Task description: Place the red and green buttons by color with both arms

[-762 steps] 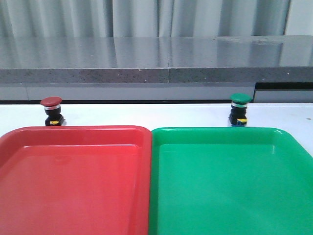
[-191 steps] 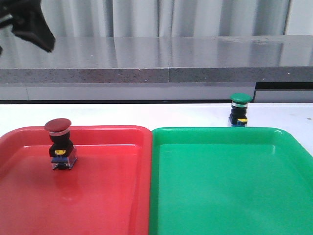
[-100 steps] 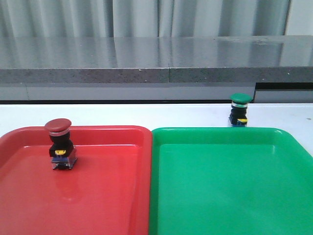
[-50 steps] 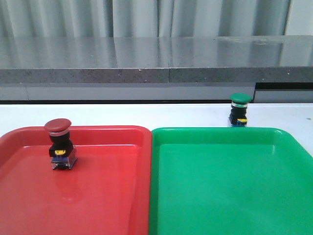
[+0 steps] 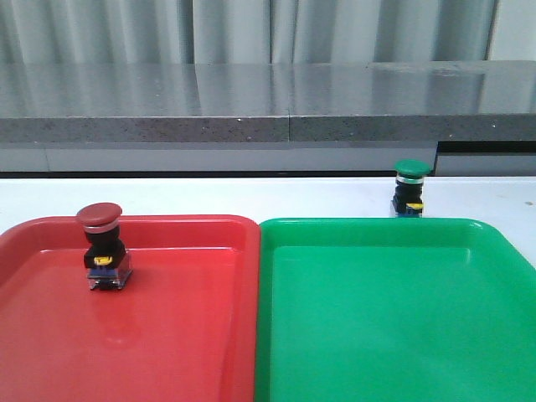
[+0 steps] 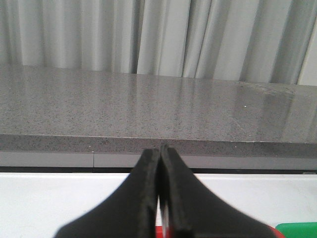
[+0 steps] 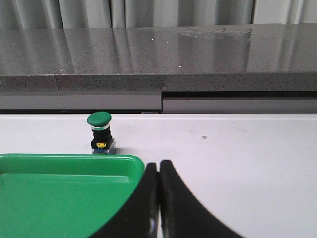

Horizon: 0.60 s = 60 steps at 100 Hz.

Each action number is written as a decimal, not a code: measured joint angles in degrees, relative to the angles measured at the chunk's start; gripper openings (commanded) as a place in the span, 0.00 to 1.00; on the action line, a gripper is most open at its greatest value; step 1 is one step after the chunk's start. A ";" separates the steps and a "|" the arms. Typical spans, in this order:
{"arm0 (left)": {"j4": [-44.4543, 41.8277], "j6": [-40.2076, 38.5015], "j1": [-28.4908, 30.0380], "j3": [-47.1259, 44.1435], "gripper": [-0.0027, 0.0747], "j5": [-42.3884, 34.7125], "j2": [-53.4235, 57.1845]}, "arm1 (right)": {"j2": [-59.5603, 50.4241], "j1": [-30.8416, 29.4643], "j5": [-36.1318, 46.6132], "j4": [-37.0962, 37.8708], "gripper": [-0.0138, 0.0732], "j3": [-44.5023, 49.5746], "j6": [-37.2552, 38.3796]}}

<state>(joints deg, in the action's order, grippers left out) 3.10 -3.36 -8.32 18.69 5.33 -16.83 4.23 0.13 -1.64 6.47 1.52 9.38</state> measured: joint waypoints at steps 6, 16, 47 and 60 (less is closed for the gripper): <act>-0.63 0.00 0.00 -0.09 0.01 0.00 0.00 | 0.00 0.00 0.00 0.00 0.09 0.00 0.00; -3.10 0.00 0.10 -0.81 0.01 0.00 0.00 | 0.00 0.00 0.00 0.00 0.09 0.00 0.00; -5.45 0.00 4.70 -8.09 0.01 -0.13 5.22 | 0.00 0.00 0.00 0.00 0.09 0.00 0.00; -6.18 0.00 6.36 -13.28 0.01 -0.39 10.07 | 0.00 0.00 0.00 0.00 0.09 0.00 0.00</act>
<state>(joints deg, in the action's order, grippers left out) -3.08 -3.36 -1.96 5.40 4.94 -6.76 4.23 0.13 -1.64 6.47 1.52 9.38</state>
